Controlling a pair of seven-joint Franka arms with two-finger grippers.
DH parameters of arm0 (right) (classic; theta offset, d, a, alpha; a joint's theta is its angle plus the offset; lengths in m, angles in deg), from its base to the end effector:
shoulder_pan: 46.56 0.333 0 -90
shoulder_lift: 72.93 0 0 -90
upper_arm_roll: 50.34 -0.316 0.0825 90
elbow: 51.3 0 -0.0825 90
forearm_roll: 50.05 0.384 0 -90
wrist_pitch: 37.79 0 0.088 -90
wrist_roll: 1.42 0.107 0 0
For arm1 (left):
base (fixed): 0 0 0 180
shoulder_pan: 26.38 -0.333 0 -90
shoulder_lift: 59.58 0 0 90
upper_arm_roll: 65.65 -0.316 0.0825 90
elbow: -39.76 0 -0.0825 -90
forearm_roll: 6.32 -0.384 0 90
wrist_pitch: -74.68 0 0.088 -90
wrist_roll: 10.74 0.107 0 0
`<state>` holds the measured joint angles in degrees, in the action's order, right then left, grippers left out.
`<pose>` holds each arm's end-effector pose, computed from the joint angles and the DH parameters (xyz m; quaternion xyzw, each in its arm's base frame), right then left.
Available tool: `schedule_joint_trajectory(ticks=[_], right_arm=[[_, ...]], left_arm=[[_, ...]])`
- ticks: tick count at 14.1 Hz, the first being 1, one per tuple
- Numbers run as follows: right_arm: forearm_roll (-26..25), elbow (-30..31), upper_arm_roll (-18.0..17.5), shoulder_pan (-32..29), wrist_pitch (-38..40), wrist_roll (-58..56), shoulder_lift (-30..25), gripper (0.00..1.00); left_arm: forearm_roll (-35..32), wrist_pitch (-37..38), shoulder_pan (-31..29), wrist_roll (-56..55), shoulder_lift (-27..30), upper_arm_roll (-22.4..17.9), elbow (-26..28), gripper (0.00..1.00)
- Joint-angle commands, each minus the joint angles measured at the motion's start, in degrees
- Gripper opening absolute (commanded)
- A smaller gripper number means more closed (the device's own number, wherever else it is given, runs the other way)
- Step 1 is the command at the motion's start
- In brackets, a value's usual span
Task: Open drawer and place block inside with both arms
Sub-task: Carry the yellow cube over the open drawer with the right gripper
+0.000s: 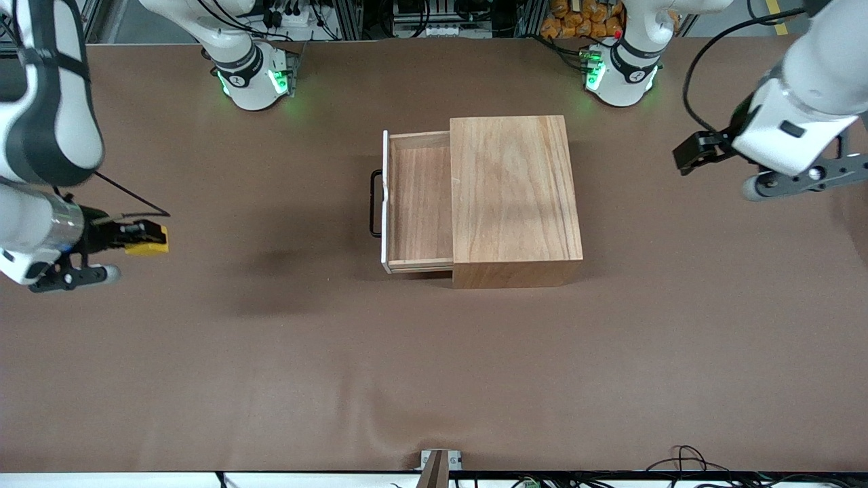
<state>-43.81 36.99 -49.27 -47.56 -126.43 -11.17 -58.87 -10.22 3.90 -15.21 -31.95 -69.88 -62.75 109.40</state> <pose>0.6099 -0.0091 0.4937 -0.9896 -0.0612 0.1132 0.0639 0.5569 -0.1269 0.6582 -0.9939 -0.0707 0.0674 0.0512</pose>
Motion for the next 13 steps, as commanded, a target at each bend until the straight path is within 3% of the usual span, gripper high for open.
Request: schedule_joint_trajectory(ticks=[1, 3, 6, 10, 13], right_arm=[[4.55, -4.18, -0.27, 1.86, 3.47, 3.95, 1.50, 0.16], [8.33, -4.27, -0.45, 3.53, 3.39, 4.13, 0.89, 0.17], [9.49, -4.27, -0.27, 9.84, 1.90, 9.47, 0.97, 0.17], [5.28, -3.39, -0.18, 22.23, -3.46, 25.54, 1.67, 0.17], [4.92, 0.29, -0.18, 29.01, -11.18, 34.42, 2.02, 0.17]], left_arm=[[1.18, -6.43, -3.86, 4.32, 8.86, 0.71, 13.28, 1.00], [1.44, -15.30, -5.37, 8.28, 15.02, 0.62, 24.70, 1.00], [1.45, -20.61, -5.55, 8.39, 20.30, 0.62, 33.35, 1.00], [1.45, -20.70, -5.55, 9.79, 22.69, 0.62, 34.16, 1.00], [6.09, -19.83, -6.24, 12.95, 22.87, -0.52, 33.11, 1.00]])
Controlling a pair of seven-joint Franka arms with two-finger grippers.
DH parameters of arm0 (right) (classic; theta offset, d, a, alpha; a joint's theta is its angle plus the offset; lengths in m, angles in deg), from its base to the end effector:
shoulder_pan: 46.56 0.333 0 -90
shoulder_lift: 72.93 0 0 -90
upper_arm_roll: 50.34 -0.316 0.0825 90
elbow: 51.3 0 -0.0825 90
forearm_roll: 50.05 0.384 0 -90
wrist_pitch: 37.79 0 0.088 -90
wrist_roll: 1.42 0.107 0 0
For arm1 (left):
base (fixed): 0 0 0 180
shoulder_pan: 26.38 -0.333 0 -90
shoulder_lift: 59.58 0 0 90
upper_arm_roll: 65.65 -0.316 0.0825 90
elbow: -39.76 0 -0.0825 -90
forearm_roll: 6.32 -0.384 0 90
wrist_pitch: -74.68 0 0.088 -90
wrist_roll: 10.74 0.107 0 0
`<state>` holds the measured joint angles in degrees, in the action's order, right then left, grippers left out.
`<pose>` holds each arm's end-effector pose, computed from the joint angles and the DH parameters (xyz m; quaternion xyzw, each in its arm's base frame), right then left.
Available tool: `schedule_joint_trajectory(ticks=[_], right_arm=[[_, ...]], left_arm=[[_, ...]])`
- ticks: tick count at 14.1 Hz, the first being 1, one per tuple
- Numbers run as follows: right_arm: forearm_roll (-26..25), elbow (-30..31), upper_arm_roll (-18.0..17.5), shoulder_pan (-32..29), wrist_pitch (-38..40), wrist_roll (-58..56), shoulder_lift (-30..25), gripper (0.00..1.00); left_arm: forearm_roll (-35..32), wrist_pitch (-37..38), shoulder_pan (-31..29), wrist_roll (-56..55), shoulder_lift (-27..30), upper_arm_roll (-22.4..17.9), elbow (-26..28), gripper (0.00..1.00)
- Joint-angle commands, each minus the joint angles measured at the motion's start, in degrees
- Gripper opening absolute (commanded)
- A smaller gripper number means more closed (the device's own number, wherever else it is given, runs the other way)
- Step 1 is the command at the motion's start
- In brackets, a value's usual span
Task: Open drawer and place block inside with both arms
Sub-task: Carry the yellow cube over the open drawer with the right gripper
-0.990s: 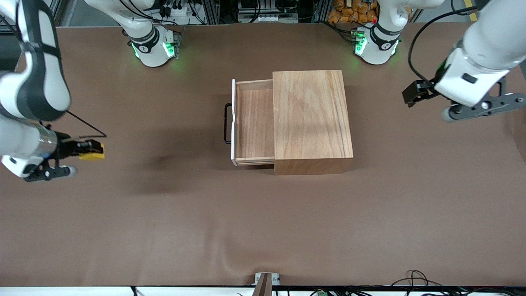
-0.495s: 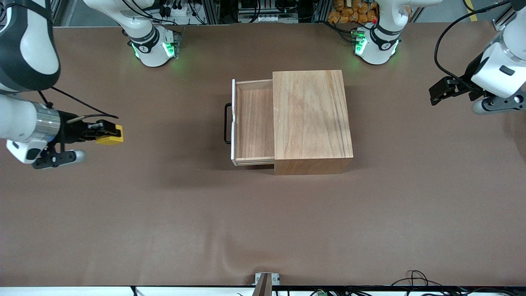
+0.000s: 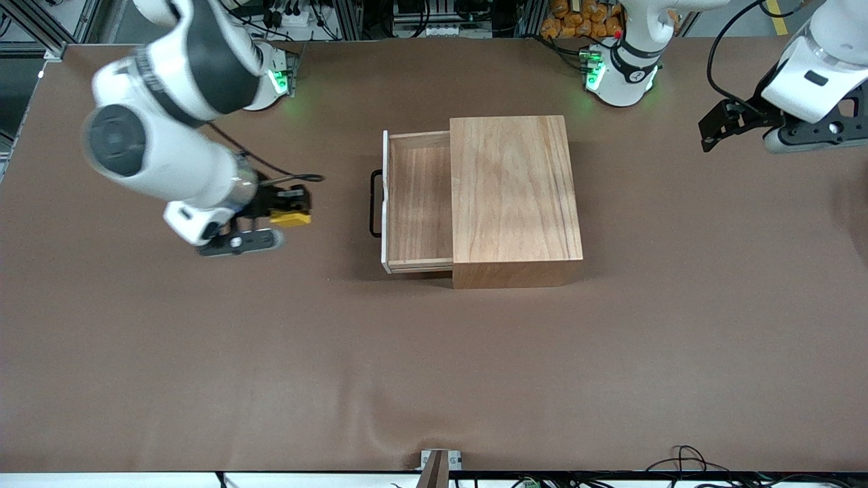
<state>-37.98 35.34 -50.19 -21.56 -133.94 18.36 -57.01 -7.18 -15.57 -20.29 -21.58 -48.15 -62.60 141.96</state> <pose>0.5674 0.2853 0.4972 -0.9927 -0.0269 0.0907 0.0745 0.4840 -0.0789 0.6285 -0.9998 -0.0153 0.0024 0.0134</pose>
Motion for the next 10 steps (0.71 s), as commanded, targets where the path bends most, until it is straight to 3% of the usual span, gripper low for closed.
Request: schedule_joint_trajectory(ticks=[1, 6, 10], right_arm=[[-0.91, 3.52, 0.73, 4.95, -6.65, 7.01, 0.77, 0.17], [-1.62, 5.29, 0.82, 13.57, -15.20, 22.82, 4.90, 0.17], [-2.31, 5.29, 0.91, 17.53, -18.45, 27.34, 8.06, 0.17]], left_arm=[[3.24, 0.08, -1.52, 2.67, 1.14, -0.67, 0.37, 1.00], [3.06, 1.57, -1.52, 2.84, 0.87, -0.85, -2.17, 1.00], [2.97, 1.75, -1.61, 4.33, 0.79, -0.94, -2.36, 1.00]])
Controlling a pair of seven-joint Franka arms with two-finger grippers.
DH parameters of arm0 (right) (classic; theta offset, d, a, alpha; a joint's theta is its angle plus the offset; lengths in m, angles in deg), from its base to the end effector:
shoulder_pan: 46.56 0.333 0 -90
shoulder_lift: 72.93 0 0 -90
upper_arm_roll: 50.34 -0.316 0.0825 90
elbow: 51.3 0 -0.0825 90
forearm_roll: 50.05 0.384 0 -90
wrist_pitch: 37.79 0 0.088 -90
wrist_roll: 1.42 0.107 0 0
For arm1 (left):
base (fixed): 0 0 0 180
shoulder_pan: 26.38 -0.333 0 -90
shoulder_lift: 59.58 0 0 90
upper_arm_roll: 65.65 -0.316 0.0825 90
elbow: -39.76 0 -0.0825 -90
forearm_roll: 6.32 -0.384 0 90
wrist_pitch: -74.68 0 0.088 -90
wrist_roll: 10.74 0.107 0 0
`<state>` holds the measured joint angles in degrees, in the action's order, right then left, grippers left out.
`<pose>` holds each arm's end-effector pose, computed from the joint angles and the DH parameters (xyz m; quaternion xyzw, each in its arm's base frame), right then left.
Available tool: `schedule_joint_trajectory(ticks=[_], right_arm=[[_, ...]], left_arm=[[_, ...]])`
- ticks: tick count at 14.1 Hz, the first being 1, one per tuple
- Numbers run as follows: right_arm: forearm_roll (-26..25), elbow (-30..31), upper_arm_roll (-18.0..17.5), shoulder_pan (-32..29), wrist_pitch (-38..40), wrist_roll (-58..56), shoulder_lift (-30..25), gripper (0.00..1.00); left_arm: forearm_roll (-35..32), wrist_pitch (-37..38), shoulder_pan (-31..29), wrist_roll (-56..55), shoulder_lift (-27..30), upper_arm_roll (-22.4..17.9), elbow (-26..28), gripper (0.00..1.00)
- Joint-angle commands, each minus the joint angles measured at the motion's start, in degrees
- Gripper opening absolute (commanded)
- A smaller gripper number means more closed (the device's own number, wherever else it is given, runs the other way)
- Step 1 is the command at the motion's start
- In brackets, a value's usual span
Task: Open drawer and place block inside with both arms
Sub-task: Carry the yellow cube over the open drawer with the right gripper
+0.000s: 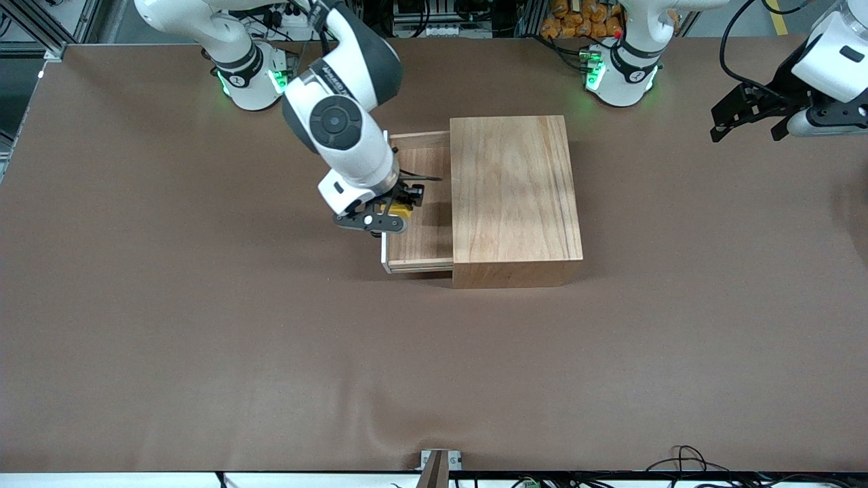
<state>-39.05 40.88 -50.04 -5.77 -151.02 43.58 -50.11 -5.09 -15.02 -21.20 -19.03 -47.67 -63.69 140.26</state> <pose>0.4988 0.4424 0.3961 -0.9931 0.0781 0.0700 0.0531 0.4832 -0.0647 0.6458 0.9999 0.0102 0.0086 0.0084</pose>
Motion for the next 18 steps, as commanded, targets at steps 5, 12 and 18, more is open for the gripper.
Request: schedule_joint_trajectory(ticks=[5, 12, 18], right_arm=[[-4.32, 0.01, 0.67, 4.02, -5.07, 2.20, 4.34, 0.18], [-4.40, 3.79, 0.67, 5.26, -10.87, 2.20, 5.31, 0.27], [-4.49, 3.36, 0.94, 5.00, -10.26, 3.33, 4.43, 1.00]], left_arm=[[0.89, 1.28, -0.87, 2.05, 0.39, 0.15, -0.66, 1.00], [0.89, 1.28, -1.48, 2.66, 0.39, 0.15, -0.66, 1.00], [0.89, 1.28, -1.48, 2.66, 0.39, 0.15, -0.57, 1.00]])
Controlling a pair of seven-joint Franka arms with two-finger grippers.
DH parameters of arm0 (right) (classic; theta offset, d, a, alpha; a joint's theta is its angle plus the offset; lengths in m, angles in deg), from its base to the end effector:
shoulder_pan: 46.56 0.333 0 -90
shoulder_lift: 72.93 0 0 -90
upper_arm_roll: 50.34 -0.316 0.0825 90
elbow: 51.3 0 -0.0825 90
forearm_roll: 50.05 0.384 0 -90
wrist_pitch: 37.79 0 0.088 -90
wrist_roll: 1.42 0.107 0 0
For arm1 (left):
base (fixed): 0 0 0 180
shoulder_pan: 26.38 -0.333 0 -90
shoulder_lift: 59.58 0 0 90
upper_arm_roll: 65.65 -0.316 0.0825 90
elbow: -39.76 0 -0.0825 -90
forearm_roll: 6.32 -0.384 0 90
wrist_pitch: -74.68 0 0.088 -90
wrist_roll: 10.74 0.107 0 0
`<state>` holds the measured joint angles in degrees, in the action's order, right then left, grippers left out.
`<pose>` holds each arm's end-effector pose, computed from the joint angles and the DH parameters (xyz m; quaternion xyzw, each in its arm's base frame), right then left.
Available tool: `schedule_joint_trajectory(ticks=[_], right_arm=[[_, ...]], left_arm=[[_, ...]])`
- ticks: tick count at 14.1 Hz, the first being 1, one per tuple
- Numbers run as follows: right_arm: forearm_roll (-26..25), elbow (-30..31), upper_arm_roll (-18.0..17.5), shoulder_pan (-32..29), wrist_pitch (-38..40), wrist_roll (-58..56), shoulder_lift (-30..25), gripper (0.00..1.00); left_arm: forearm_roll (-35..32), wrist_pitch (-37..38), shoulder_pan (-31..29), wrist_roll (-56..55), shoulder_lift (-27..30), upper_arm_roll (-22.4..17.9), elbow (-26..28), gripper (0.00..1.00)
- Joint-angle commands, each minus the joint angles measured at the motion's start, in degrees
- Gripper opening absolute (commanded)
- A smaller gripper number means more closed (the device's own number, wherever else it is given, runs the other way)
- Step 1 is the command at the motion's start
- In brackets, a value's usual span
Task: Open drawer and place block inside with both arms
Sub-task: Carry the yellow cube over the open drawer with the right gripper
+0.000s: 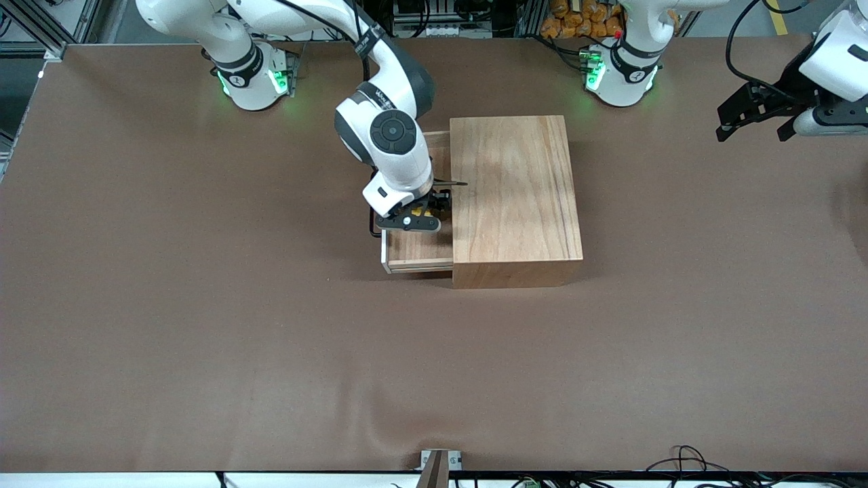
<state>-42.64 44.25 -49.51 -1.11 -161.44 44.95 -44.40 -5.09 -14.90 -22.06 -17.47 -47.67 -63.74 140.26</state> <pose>0.4761 0.4786 0.3170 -0.9975 0.0504 0.0384 0.0326 0.4839 -0.0570 0.6456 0.9999 0.0045 0.0077 0.0082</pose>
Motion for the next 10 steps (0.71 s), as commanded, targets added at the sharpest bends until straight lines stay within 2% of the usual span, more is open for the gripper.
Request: schedule_joint_trajectory(ticks=[1, 6, 10], right_arm=[[-0.91, -0.19, 0.50, 0.08, 0.34, 3.45, -1.98, 1.00], [-0.82, -0.45, 1.11, -1.06, 4.55, 5.31, -5.40, 1.00], [-0.73, -3.43, 1.11, -4.39, 11.13, 4.61, -7.16, 1.00]], left_arm=[[0.89, 1.17, -0.63, 1.11, 0.39, 0.20, -0.57, 1.00], [0.89, 1.17, -0.63, 1.11, 0.39, 0.29, -0.48, 1.00], [0.89, 1.17, -0.63, 1.11, 0.39, 0.29, -0.57, 1.00]])
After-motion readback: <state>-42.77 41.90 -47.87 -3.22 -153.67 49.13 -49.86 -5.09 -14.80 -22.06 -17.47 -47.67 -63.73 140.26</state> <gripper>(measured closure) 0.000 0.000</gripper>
